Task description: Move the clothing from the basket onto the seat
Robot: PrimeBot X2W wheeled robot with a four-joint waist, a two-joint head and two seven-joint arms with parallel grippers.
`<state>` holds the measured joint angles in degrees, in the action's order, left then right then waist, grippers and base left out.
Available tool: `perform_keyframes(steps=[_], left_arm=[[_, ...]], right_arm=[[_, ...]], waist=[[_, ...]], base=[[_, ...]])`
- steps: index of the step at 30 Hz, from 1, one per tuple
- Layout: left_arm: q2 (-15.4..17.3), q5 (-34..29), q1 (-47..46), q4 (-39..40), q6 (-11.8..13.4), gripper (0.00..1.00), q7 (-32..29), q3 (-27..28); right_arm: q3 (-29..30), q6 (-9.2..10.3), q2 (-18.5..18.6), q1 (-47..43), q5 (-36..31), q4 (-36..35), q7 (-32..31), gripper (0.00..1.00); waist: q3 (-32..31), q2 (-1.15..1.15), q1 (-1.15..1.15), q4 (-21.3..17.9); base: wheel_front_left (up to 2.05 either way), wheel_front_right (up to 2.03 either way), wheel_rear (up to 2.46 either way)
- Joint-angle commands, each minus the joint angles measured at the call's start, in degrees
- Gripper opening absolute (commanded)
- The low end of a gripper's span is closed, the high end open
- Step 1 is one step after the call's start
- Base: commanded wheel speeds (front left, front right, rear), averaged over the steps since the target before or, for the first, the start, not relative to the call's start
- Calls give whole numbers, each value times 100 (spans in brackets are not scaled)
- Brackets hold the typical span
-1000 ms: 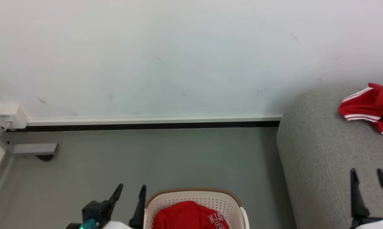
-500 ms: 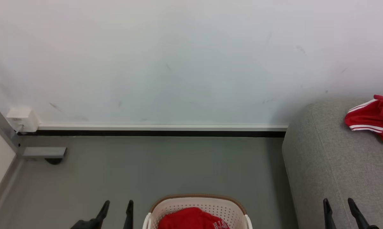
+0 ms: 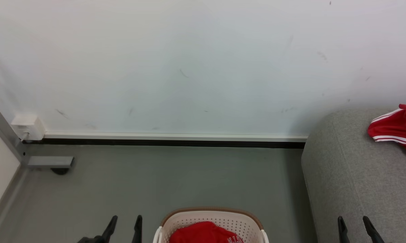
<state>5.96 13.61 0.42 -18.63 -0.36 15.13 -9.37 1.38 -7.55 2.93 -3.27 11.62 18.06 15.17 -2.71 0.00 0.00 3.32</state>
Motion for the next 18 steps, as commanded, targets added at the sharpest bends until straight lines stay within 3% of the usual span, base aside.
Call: perform_keyframes(steps=[1,18], left_arm=[[-17,-85,63,-27,-25,100,2,44],[-231,-368,-2,-111,-344,100,3,360]], right_arm=[[-4,11,0,2,-9,6,-4,100],[14,11,-1,17,44,9,-4,100]], waist=[[2,0,0,-11],[28,0,0,-71]], base=[[0,0,0],[0,0,0]])
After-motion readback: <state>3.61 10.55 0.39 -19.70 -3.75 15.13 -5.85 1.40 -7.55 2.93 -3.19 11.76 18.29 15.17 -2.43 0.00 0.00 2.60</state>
